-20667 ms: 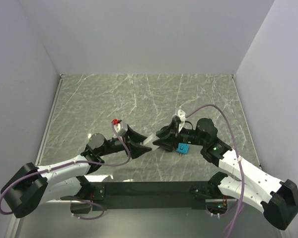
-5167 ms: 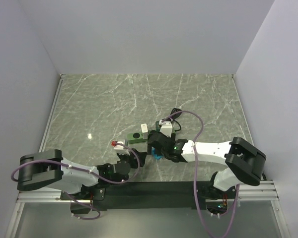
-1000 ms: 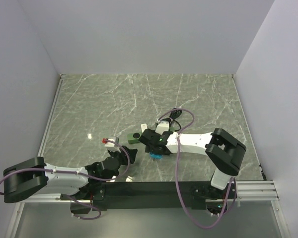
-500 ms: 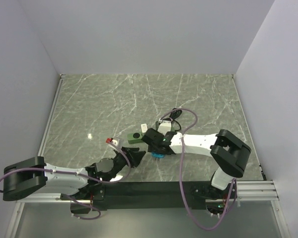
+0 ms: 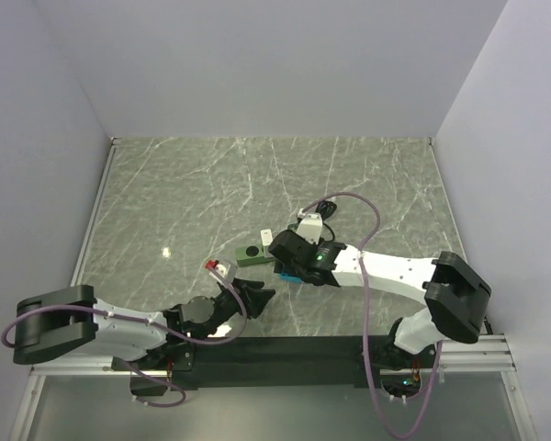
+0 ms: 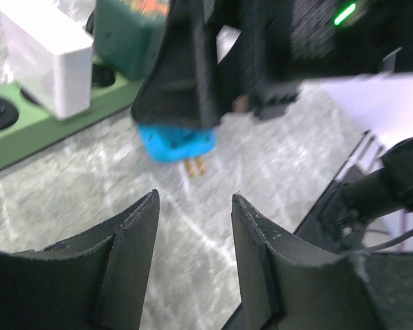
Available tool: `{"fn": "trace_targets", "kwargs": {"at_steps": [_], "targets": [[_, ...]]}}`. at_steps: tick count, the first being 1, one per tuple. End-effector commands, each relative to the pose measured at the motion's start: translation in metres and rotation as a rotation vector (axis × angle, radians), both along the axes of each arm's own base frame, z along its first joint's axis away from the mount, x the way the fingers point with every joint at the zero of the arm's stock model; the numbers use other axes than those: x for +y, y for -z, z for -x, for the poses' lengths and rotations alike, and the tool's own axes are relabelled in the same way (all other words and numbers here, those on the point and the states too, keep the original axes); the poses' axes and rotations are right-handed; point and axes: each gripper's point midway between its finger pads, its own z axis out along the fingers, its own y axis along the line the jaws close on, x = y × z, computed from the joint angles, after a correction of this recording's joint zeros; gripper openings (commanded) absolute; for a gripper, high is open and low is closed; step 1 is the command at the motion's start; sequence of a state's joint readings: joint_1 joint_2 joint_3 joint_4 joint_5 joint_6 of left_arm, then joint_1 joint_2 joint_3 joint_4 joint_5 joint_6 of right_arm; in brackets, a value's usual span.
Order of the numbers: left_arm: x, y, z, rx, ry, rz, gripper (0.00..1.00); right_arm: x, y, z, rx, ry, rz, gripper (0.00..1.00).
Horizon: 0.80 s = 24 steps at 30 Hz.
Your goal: Insert the plug
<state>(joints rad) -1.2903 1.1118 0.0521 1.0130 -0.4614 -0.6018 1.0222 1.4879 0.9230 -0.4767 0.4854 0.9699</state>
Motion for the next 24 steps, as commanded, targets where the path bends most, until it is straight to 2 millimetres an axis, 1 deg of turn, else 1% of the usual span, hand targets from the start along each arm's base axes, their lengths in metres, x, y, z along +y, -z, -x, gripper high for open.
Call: {"fn": "trace_targets", "kwargs": {"at_steps": [1,2,4,5,6,7,8,9,13,17,22,24], "targets": [[0.003,0.015,0.001,-0.002,-0.001,-0.046,0.53,0.004,-0.029,-0.01,-0.086,-0.005,-0.064,0.18],[0.001,0.02,0.001,0.008,0.002,-0.063,0.53,0.005,-0.03,-0.009,-0.088,-0.011,-0.075,0.18],[-0.006,0.017,-0.001,0.011,0.0,-0.056,0.53,0.007,-0.034,-0.007,-0.096,-0.022,-0.093,0.17],[-0.007,0.024,-0.002,0.024,-0.006,-0.069,0.53,0.009,-0.036,-0.006,-0.1,-0.029,-0.103,0.17],[-0.009,0.024,-0.004,0.025,-0.016,-0.068,0.53,0.01,-0.036,-0.004,-0.1,-0.035,-0.108,0.16],[-0.01,0.019,-0.005,0.022,-0.02,-0.045,0.54,0.012,-0.037,-0.003,-0.101,-0.041,-0.115,0.15],[-0.011,0.021,-0.005,0.025,-0.021,-0.047,0.54,0.013,-0.037,-0.002,-0.102,-0.049,-0.116,0.15],[-0.012,0.019,-0.006,0.021,-0.024,-0.04,0.54,0.014,-0.037,0.0,-0.101,-0.054,-0.117,0.15],[-0.019,0.004,-0.007,0.004,-0.018,0.007,0.55,0.02,-0.036,0.004,-0.099,-0.077,-0.143,0.14],[-0.026,-0.01,-0.013,-0.016,-0.039,0.039,0.56,0.022,-0.038,0.007,-0.105,-0.092,-0.152,0.11],[-0.028,-0.017,-0.02,-0.011,-0.073,0.05,0.57,0.021,-0.041,0.009,-0.111,-0.096,-0.163,0.11],[-0.029,-0.013,-0.023,0.0,-0.082,0.037,0.57,0.021,-0.042,0.011,-0.115,-0.1,-0.167,0.11]]}}
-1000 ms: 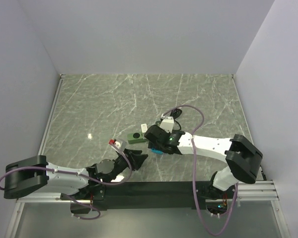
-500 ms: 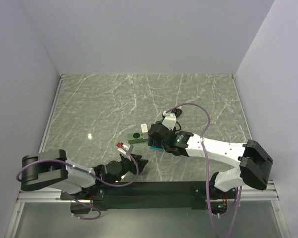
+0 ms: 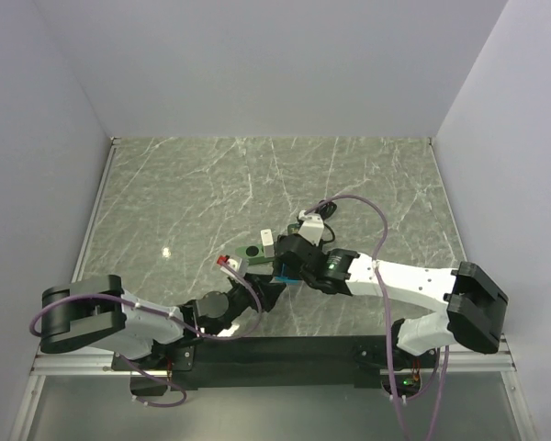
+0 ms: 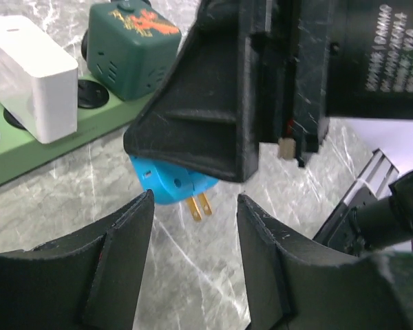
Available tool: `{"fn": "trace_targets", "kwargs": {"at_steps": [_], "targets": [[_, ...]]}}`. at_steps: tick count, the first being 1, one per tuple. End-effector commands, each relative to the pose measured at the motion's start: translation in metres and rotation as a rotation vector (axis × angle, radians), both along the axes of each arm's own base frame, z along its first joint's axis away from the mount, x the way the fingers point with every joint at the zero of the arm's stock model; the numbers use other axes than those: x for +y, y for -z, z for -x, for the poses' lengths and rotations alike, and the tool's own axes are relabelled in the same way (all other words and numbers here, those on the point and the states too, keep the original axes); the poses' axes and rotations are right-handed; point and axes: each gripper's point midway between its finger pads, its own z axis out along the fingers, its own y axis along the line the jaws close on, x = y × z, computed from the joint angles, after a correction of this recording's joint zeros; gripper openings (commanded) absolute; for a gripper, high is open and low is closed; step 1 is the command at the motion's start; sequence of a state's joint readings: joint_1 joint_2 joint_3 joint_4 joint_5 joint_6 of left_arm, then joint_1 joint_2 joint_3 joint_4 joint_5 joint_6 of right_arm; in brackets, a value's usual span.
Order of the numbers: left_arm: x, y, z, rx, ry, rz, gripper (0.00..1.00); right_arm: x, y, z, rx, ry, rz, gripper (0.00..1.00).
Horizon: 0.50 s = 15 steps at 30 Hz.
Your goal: Insert the plug
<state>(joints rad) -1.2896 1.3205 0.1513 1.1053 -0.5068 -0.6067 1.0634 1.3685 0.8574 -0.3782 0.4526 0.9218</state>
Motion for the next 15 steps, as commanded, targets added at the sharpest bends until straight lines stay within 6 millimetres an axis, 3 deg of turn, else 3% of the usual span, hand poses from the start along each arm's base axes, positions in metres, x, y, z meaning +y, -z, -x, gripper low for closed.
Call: {"fn": "trace_targets", "kwargs": {"at_steps": [1,15], "targets": [[-0.005,-0.013,-0.011,-0.001,-0.039,0.044,0.57,0.007,-0.02,-0.001,-0.057,-0.009,-0.061,0.11],[-0.009,-0.016,-0.016,0.017,-0.054,0.101,0.55,0.022,-0.024,0.01,-0.062,-0.065,-0.096,0.09]]}}
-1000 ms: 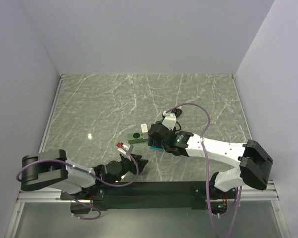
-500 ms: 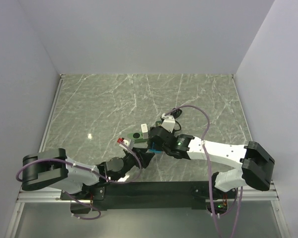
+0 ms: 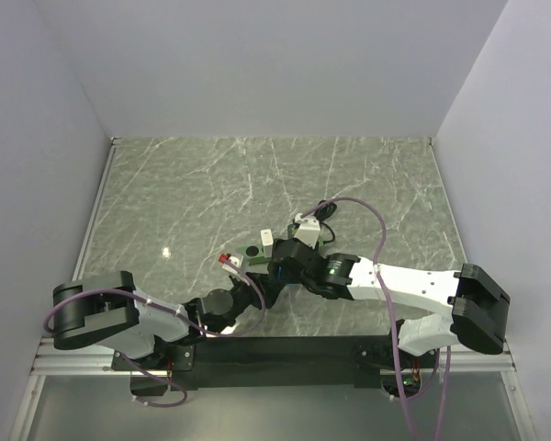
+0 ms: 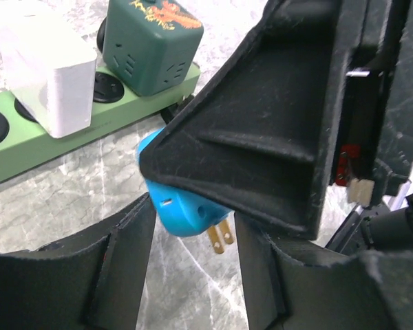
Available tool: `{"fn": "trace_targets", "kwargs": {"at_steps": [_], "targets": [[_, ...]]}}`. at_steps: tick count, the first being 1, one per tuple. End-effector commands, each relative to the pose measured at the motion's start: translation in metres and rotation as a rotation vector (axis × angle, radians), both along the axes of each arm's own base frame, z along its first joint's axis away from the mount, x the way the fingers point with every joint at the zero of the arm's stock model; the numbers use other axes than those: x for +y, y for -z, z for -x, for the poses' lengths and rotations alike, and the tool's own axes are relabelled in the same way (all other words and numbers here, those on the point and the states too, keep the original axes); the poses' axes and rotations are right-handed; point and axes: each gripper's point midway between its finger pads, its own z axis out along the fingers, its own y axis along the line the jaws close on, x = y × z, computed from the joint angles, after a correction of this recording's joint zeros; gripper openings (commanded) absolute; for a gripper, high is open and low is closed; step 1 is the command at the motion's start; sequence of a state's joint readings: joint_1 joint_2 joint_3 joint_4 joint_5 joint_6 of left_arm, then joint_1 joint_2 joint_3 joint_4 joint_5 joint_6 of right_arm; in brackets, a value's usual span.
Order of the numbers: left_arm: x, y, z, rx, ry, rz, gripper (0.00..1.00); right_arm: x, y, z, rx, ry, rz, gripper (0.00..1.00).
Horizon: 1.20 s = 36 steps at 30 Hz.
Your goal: Insert the plug
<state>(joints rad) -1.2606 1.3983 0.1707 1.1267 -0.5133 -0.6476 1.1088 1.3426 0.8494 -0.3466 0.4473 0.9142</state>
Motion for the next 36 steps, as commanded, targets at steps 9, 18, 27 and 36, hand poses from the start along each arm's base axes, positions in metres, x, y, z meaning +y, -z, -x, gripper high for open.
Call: {"fn": "trace_targets", "kwargs": {"at_steps": [9,18,27,36], "targets": [[-0.008,-0.026,-0.008,-0.009,-0.032,0.122,0.35,0.014,-0.013,0.001,-0.043,-0.026,-0.047,0.08],[-0.01,-0.029,-0.001,-0.019,0.035,0.145,0.0,0.005,-0.02,-0.001,-0.089,-0.03,-0.052,0.18],[-0.001,-0.045,0.015,-0.128,0.214,0.133,0.0,-0.033,-0.091,-0.016,-0.398,-0.12,-0.176,0.78],[0.005,-0.062,0.039,-0.224,0.342,0.149,0.0,-0.034,-0.126,-0.01,-0.568,-0.281,-0.228,0.91]]}}
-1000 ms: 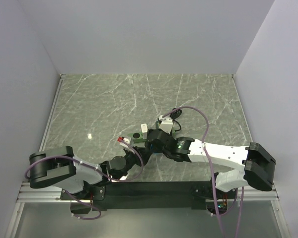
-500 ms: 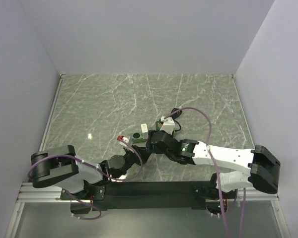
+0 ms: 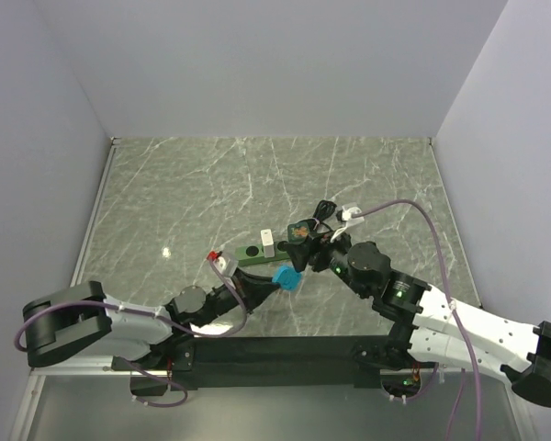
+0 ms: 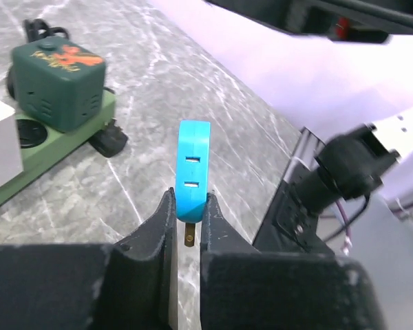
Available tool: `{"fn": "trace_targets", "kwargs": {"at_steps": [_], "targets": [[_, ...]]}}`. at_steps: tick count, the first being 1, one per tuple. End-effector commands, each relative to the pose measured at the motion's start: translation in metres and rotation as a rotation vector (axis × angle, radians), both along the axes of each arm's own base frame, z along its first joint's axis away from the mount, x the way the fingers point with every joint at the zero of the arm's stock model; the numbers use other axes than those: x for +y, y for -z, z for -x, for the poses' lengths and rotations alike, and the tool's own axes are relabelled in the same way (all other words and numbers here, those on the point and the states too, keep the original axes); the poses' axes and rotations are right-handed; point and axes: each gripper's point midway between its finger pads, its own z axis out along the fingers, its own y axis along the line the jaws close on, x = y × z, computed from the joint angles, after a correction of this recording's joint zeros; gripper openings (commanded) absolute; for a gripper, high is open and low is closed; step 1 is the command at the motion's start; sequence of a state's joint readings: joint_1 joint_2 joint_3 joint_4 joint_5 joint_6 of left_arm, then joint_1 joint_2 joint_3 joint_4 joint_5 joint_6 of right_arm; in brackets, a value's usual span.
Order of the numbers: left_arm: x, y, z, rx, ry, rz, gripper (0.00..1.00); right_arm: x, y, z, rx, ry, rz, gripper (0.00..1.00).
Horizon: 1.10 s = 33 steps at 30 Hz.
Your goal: Insert the plug
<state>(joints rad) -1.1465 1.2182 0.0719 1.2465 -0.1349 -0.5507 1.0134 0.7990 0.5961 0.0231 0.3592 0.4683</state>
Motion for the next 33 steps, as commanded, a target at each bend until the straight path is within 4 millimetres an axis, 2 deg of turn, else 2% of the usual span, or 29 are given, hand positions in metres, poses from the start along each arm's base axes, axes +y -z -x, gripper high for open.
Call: {"fn": "trace_targets", "kwargs": {"at_steps": [1,3,4,5,6,7,8,10,11,13,18,21,24,25,26,29,32,33], "targets": [[0.001,-0.02,0.015,-0.092,0.083,0.042,0.0,0.009,0.0,0.005,-0.095,-0.116,0.041,0.91],[0.005,-0.027,0.019,-0.106,0.099,0.059,0.0,0.008,-0.004,0.009,-0.15,-0.17,0.018,0.91],[0.006,-0.023,0.019,-0.096,0.1,0.046,0.0,0.014,-0.005,0.019,-0.158,-0.256,-0.004,0.91],[0.008,-0.025,0.018,-0.097,0.095,0.048,0.0,0.009,-0.011,0.015,-0.182,-0.255,-0.026,0.91],[0.01,-0.027,0.02,-0.105,0.11,0.052,0.01,0.008,-0.017,0.021,-0.21,-0.295,-0.046,0.91],[0.013,-0.035,0.021,-0.115,0.111,0.074,0.0,0.009,-0.012,0.025,-0.218,-0.329,-0.043,0.91],[0.015,-0.031,0.021,-0.107,0.118,0.058,0.01,0.013,-0.014,0.035,-0.233,-0.399,-0.052,0.91],[0.019,-0.041,0.024,-0.13,0.135,0.078,0.0,0.015,-0.018,0.044,-0.257,-0.454,-0.061,0.91],[0.02,-0.037,0.024,-0.12,0.137,0.061,0.01,0.02,-0.023,0.055,-0.28,-0.518,-0.079,0.91],[0.024,-0.044,0.027,-0.139,0.146,0.075,0.0,0.025,-0.025,0.061,-0.292,-0.573,-0.088,0.9],[0.028,-0.045,0.031,-0.15,0.161,0.07,0.01,0.041,-0.027,0.083,-0.317,-0.759,-0.099,0.85],[0.028,-0.044,0.034,-0.156,0.174,0.067,0.01,0.046,-0.028,0.084,-0.314,-0.797,-0.084,0.83],[0.026,-0.044,0.036,-0.166,0.194,0.065,0.01,0.05,-0.022,0.085,-0.29,-0.825,-0.068,0.79],[0.026,-0.045,0.036,-0.166,0.194,0.065,0.0,0.051,-0.022,0.086,-0.297,-0.833,-0.071,0.77],[0.025,-0.045,0.036,-0.164,0.193,0.062,0.0,0.051,-0.02,0.087,-0.294,-0.837,-0.07,0.69],[0.025,-0.043,0.034,-0.166,0.186,0.056,0.0,0.051,-0.018,0.088,-0.285,-0.851,-0.061,0.53],[0.027,-0.045,0.031,-0.161,0.162,0.066,0.0,0.052,-0.014,0.087,-0.269,-0.854,-0.045,0.42],[0.029,-0.045,0.03,-0.163,0.154,0.07,0.0,0.052,-0.011,0.087,-0.261,-0.854,-0.041,0.33]]}}
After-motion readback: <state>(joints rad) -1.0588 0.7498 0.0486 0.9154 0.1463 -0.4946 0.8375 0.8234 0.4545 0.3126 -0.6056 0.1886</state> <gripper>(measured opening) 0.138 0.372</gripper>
